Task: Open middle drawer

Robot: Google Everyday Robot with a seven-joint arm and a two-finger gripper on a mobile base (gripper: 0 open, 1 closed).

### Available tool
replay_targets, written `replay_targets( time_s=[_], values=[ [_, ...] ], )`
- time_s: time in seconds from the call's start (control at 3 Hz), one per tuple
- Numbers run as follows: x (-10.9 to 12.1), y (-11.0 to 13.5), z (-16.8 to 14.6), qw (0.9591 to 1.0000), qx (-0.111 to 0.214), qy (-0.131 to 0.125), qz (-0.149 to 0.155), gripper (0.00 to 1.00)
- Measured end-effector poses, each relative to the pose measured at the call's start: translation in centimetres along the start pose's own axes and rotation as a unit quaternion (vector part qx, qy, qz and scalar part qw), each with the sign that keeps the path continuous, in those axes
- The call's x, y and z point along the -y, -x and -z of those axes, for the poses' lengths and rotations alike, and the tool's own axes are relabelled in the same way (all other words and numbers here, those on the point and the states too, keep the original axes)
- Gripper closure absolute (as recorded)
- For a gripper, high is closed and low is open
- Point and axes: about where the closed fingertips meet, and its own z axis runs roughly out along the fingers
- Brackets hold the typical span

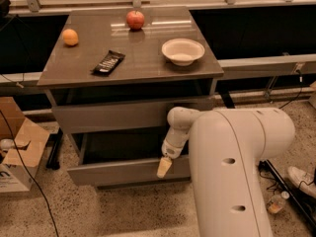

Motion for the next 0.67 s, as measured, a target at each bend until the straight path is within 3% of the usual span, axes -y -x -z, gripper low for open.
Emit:
replay_targets(
  time_s=[0.33, 0.67],
  values=[
    [-3.29, -1.13, -0.90, 0.9988, -0.044, 0.021, 0.007, 0.64],
    [-3.21, -1.12, -0.88, 0.9988, -0.044, 0.021, 0.007, 0.60]
  ],
)
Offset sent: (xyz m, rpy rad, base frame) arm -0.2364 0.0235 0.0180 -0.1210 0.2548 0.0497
